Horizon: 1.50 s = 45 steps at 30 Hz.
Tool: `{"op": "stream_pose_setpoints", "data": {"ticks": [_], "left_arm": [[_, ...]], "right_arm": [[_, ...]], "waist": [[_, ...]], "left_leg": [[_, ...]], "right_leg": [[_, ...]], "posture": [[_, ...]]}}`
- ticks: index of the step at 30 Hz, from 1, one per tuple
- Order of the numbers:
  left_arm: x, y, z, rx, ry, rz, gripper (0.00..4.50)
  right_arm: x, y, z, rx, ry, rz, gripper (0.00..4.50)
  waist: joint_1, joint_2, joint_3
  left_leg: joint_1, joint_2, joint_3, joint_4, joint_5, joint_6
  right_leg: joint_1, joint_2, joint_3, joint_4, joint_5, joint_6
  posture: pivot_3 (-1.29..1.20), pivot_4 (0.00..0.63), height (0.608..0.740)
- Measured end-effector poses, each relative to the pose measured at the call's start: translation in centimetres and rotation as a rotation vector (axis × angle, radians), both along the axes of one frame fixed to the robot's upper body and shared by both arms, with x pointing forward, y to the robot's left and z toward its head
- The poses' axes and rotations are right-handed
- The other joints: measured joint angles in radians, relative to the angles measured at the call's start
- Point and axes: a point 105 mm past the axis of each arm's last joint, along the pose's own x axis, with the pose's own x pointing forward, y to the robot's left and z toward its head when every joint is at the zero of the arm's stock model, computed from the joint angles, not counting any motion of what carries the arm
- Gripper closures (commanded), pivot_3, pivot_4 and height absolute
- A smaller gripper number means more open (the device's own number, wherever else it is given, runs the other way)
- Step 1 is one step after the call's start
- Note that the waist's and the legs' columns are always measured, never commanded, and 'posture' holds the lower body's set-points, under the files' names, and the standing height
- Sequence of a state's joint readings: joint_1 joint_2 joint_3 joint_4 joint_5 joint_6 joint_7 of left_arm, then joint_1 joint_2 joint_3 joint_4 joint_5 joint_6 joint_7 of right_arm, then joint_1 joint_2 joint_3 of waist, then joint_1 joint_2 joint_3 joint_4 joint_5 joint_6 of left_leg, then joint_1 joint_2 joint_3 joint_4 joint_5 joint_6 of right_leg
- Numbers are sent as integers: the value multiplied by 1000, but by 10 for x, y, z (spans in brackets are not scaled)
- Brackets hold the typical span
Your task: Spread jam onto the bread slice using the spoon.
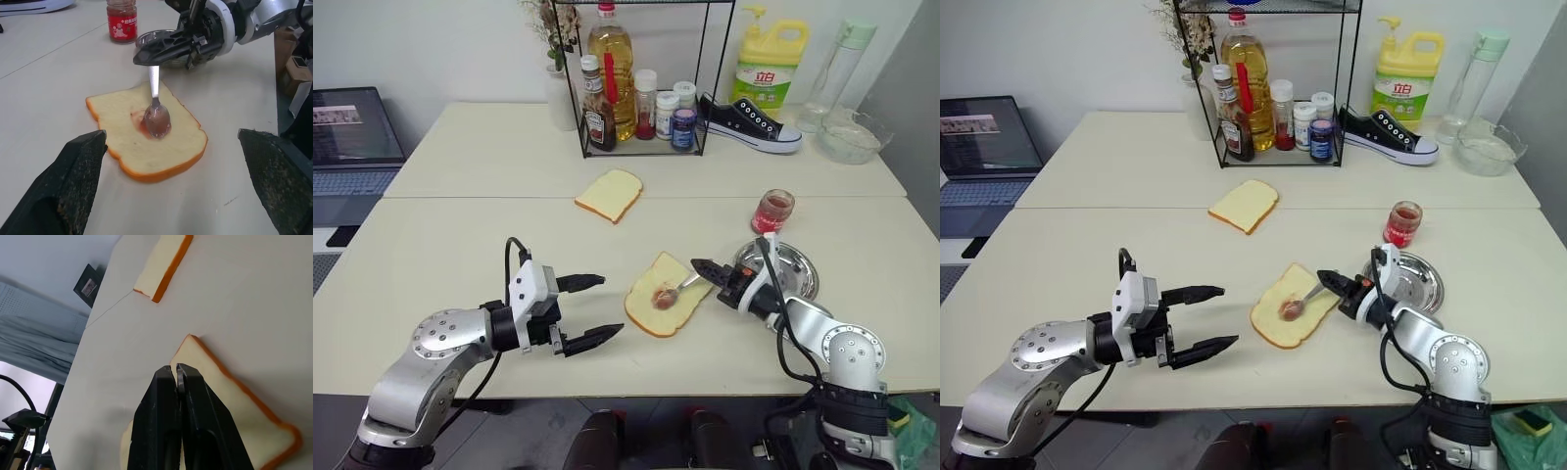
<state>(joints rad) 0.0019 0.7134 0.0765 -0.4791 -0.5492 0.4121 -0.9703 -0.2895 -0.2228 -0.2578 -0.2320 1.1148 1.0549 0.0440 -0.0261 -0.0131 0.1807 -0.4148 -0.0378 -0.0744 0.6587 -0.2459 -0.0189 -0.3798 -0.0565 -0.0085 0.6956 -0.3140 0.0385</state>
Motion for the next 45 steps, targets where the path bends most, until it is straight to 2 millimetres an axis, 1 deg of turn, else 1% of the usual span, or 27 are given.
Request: {"op": "stream_pose_setpoints", "data": {"ticks": [4,6,10,14,18,21,24,30,32,37,40,41,45], "left_arm": [[1,-1,2,0,-8,-2,0],[1,-1,2,0,-8,-1,0],[2,-1,3,0,-13,-2,0],[2,-1,3,0,-13,-1,0],[2,-1,3,0,-12,-1,0],[2,-1,2,0,-9,0,0],[1,-1,1,1,-6,0,0],[0,0,0,1,1,-2,0],[0,-1,0,1,2,-3,0],[1,-1,1,1,-2,-8,0],[0,-2,0,2,-1,-13,0],[0,-3,0,2,0,-14,0],[0,-3,0,1,0,-16,0]], "right_arm": [[13,-23,15,-27,-47,-83,4450],[17,-28,17,-24,-48,-107,4450],[18,-21,25,16,-57,-93,4450],[14,-1,28,121,-40,-38,4450],[9,18,22,155,-1,10,4450],[6,22,14,126,13,32,4450],[5,17,-6,75,59,27,4450],[3,10,-7,68,46,26,4450],[2,4,-7,58,42,18,4450],[3,-14,1,61,33,-24,4450],[4,-21,5,64,33,-44,4450],[4,-21,8,76,30,-45,4450],[8,-4,28,173,-7,-5,4450]], "waist": [[0,0,0],[-2,0,0],[-3,0,0],[-3,0,0],[-2,0,0],[-1,0,0],[-2,0,0],[-1,0,0],[0,0,0],[0,0,0],[-1,0,0],[-2,0,0],[-3,0,0]], "left_leg": [[0,0,0,0,0,0],[0,0,0,0,0,0],[0,1,0,0,0,0],[0,1,0,0,0,0],[0,1,0,0,0,0],[0,0,0,0,0,0],[0,0,0,0,0,0],[0,1,0,0,0,0],[0,0,0,0,0,0],[0,0,0,0,0,0],[0,1,0,0,0,0],[0,1,0,0,0,0],[0,2,0,-1,0,0]], "right_leg": [[0,0,0,0,0,0],[0,0,0,0,0,0],[0,0,0,0,0,0],[0,0,0,0,0,0],[0,0,0,0,0,0],[0,0,0,0,0,0],[0,0,0,0,0,0],[0,0,0,0,0,0],[0,0,0,0,0,0],[0,0,0,0,0,0],[0,0,0,0,0,0],[0,0,0,0,0,0],[0,1,0,0,0,0]], "posture": [[0,150,740],[0,150,740],[0,150,740],[0,150,740],[0,150,740],[0,150,740],[0,150,740],[0,150,740],[0,150,740],[0,150,740],[0,150,740],[0,150,740],[0,150,740]]}}
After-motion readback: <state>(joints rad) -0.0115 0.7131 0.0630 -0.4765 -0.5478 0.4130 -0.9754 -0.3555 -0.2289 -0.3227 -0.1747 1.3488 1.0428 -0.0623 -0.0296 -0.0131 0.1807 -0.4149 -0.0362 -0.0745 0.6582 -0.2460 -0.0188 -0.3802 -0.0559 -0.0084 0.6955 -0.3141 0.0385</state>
